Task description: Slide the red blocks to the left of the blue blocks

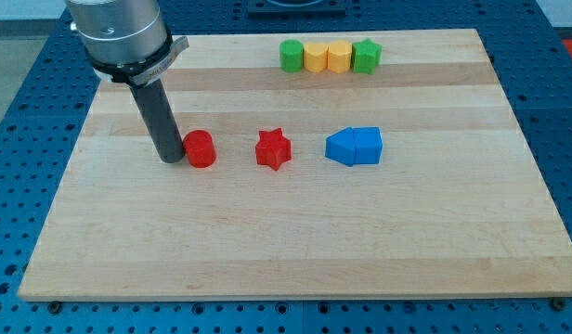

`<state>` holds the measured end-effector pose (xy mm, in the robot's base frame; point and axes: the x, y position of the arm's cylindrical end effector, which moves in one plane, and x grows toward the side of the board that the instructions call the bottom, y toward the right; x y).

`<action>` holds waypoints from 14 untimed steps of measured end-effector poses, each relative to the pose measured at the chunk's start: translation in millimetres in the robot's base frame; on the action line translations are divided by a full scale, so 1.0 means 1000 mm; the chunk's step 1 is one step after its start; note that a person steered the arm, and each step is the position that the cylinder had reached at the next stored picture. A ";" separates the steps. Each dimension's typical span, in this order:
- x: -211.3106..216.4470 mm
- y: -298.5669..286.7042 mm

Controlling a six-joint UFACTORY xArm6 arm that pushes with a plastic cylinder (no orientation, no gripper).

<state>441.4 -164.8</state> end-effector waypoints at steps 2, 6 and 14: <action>-0.008 0.020; -0.004 0.074; -0.016 0.079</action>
<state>425.6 -85.6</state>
